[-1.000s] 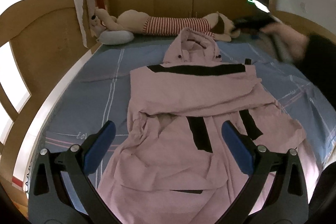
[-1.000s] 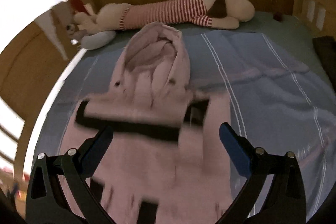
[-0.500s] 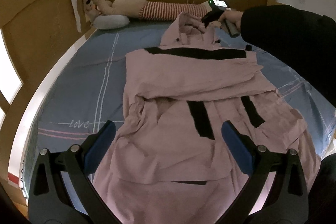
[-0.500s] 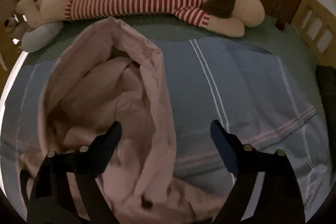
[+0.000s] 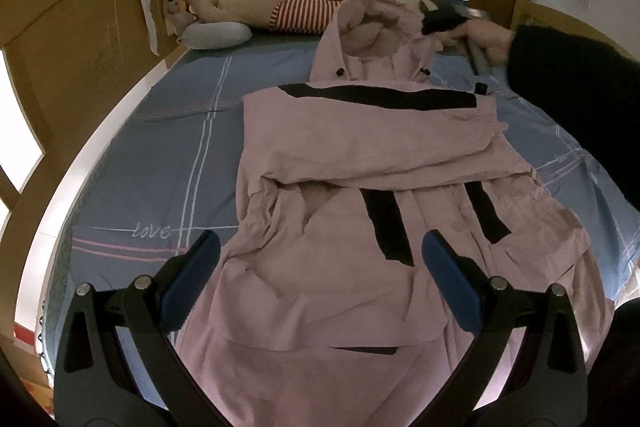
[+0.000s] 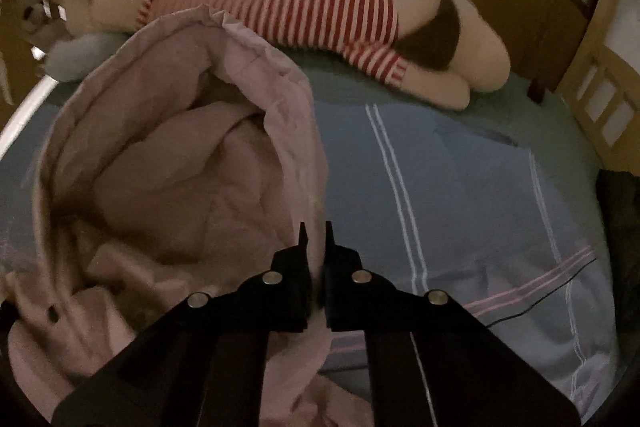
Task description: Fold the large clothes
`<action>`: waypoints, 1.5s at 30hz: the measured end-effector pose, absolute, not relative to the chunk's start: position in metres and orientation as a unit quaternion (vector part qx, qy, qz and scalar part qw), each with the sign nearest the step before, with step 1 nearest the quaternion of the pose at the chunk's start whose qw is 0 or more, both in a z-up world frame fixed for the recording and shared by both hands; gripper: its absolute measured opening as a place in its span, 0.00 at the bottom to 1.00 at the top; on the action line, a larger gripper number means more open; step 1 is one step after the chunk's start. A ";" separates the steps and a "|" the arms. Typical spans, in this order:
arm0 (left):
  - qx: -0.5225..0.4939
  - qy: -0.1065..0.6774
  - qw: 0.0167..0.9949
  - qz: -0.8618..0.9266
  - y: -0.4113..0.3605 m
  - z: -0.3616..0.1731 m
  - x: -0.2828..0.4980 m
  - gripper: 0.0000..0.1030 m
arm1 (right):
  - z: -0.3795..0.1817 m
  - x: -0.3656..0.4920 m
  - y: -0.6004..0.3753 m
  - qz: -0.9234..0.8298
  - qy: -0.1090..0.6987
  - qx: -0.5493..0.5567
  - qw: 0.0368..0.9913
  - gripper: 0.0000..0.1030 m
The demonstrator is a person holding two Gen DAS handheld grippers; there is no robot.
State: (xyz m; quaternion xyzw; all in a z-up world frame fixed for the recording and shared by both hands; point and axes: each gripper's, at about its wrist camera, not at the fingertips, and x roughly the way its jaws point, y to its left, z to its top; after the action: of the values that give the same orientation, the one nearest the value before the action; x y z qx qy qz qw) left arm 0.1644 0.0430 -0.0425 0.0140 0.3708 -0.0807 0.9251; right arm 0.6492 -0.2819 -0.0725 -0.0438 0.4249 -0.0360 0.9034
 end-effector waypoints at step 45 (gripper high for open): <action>-0.589 0.350 0.696 -0.214 0.080 -0.145 0.512 0.98 | -0.157 0.436 -0.324 0.147 0.301 0.578 0.744 0.67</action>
State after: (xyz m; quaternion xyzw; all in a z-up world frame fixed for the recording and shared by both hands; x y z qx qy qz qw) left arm 0.5124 0.0801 -0.1450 -0.5892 0.3500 -0.2141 0.6961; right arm 0.4356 -0.3237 -0.1574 0.5780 0.3007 0.1471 0.7442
